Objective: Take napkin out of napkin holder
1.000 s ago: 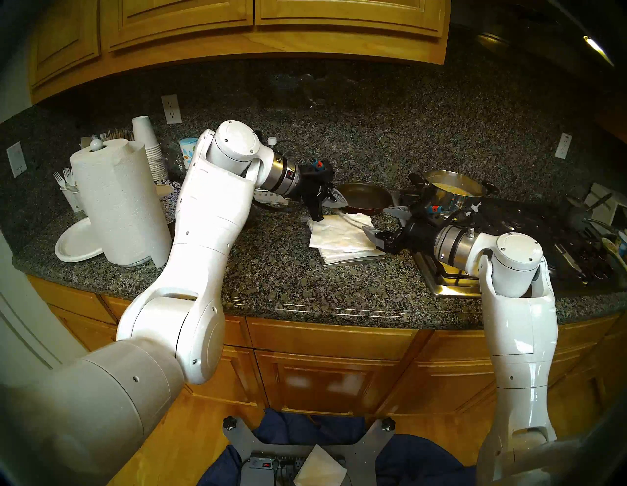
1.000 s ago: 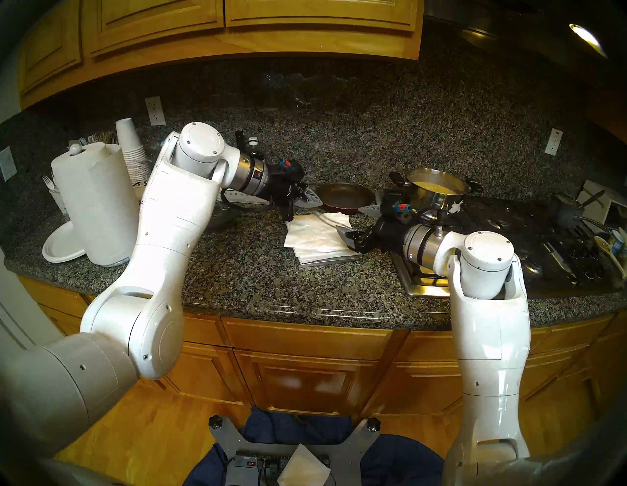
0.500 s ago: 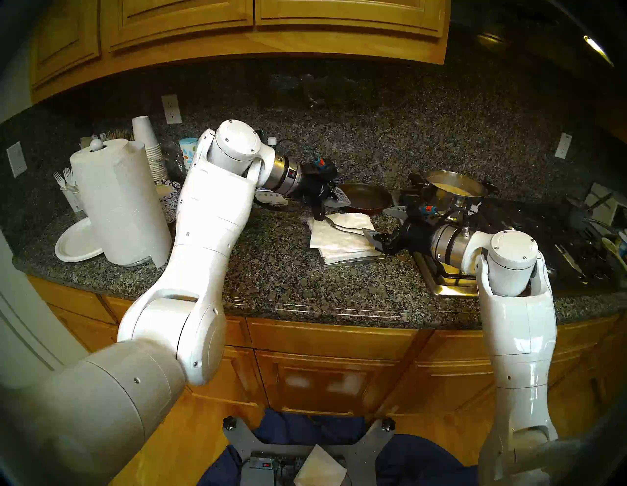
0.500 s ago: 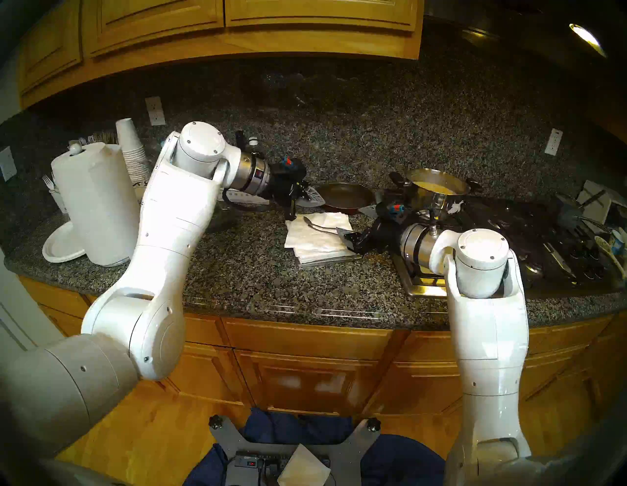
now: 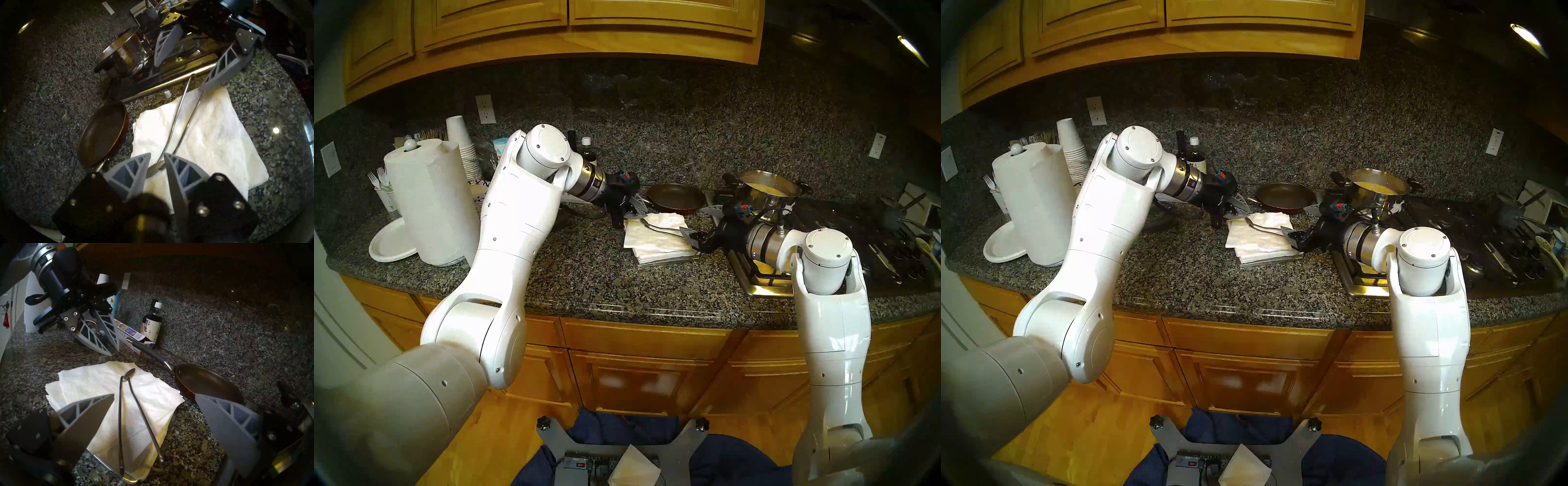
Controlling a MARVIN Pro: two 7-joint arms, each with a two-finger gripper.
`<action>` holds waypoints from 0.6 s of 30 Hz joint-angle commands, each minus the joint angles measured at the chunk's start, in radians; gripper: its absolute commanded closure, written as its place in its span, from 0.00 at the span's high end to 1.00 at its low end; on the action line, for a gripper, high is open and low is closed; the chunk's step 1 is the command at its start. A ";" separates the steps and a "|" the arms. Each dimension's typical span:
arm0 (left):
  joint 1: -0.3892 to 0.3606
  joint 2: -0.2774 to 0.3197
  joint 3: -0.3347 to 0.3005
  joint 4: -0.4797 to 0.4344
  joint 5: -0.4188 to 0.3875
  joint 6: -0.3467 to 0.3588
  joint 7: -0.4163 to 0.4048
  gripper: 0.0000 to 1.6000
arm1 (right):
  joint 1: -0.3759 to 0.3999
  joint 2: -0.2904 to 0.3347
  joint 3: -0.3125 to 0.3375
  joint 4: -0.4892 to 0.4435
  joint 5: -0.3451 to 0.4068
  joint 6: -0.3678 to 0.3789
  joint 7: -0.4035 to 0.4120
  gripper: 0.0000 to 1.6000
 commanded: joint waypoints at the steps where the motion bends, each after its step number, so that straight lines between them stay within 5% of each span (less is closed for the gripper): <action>1: -0.003 -0.017 0.024 -0.076 0.017 -0.005 0.016 0.69 | 0.038 -0.008 0.008 -0.019 0.009 0.006 -0.009 1.00; 8: 0.015 -0.017 0.051 -0.126 0.046 -0.003 0.016 0.78 | 0.040 -0.020 0.040 -0.011 0.014 0.001 -0.037 1.00; 18: 0.019 -0.050 0.097 -0.125 0.088 -0.005 0.054 0.78 | 0.051 -0.054 0.095 -0.017 0.055 0.010 -0.051 1.00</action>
